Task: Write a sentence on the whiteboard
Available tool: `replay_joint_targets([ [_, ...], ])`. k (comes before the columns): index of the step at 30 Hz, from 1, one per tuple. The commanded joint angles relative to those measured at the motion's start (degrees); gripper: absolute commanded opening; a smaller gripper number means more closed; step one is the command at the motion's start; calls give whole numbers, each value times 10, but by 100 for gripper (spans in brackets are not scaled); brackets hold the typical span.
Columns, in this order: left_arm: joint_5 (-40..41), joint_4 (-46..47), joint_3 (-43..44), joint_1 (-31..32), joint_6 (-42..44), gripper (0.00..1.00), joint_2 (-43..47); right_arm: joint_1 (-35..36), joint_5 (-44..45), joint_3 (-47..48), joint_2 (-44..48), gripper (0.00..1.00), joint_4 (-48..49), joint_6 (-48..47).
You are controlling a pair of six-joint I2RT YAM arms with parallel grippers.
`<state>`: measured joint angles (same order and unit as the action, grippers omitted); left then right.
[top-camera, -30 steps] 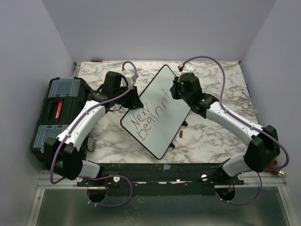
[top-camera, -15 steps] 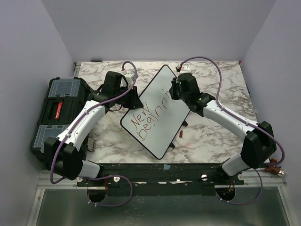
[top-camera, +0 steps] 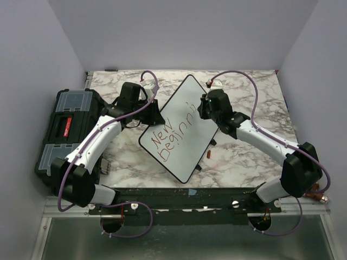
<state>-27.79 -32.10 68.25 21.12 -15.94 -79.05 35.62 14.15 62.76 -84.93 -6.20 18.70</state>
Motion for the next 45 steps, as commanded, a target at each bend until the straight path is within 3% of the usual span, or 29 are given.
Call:
replay_joint_targets([
  [1, 72, -40, -14, 18, 84, 0, -17, 2, -27, 7, -3, 1, -5, 9],
  [23, 74, -41, -13, 20, 85, 0, -22, -10, -20, 92, -59, 1, -22, -6],
  [45, 76, -41, -14, 21, 85, 0, -21, -18, -18, 11, -18, 1, -17, 5],
])
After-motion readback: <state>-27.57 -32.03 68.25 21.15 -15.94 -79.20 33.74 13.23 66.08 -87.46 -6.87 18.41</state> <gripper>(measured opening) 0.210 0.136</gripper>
